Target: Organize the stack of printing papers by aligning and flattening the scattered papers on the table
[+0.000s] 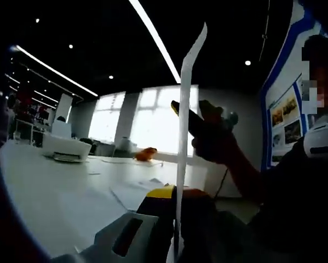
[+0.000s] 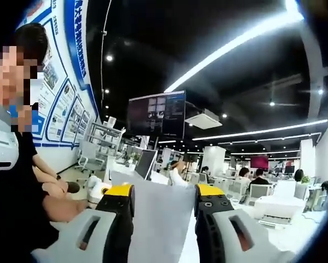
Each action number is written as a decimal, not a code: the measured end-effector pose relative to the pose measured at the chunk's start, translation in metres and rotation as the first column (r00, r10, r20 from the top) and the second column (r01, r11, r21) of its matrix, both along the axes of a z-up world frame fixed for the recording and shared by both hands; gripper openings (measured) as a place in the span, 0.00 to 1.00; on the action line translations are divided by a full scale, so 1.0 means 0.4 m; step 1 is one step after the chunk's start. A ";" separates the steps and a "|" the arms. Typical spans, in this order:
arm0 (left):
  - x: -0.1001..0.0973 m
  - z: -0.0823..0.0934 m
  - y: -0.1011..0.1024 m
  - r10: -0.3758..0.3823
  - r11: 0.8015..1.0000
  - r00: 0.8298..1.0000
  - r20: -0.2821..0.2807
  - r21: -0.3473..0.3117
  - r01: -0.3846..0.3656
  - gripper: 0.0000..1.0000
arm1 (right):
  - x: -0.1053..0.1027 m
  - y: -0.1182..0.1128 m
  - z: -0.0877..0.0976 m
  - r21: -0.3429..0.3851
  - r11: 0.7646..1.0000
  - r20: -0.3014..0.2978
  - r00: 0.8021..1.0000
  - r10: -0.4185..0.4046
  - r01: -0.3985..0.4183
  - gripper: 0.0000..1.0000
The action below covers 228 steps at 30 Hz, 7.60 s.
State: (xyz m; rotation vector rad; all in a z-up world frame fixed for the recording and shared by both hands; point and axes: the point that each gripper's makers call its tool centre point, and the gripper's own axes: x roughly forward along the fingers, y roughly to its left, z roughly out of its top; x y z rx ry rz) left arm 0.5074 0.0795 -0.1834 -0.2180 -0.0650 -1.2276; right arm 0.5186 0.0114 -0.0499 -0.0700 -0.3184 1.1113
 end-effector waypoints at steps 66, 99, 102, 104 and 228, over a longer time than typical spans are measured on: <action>0.241 -0.135 0.167 0.277 0.947 0.957 0.090 0.140 -0.288 0.06 | 0.055 -0.173 -0.125 0.077 0.984 -0.150 0.978 -0.146 0.158 0.33; 0.287 -0.161 0.245 0.196 0.976 0.980 -0.029 -0.094 -0.197 0.06 | 0.069 -0.217 -0.191 0.047 0.970 -0.193 0.955 -0.224 0.237 0.32; 0.280 -0.165 0.244 0.181 0.978 0.982 -0.048 -0.100 -0.185 0.06 | 0.072 -0.227 -0.209 0.019 0.964 -0.186 0.948 -0.259 0.267 0.32; 0.274 -0.166 0.240 0.182 0.978 0.982 -0.043 -0.093 -0.185 0.06 | 0.070 -0.232 -0.221 0.004 0.961 -0.187 0.945 -0.269 0.275 0.32; 0.287 -0.210 0.227 0.246 0.967 0.969 0.029 0.052 -0.248 0.06 | 0.637 -0.155 -0.697 -0.481 0.822 -0.411 0.749 -0.519 0.305 0.70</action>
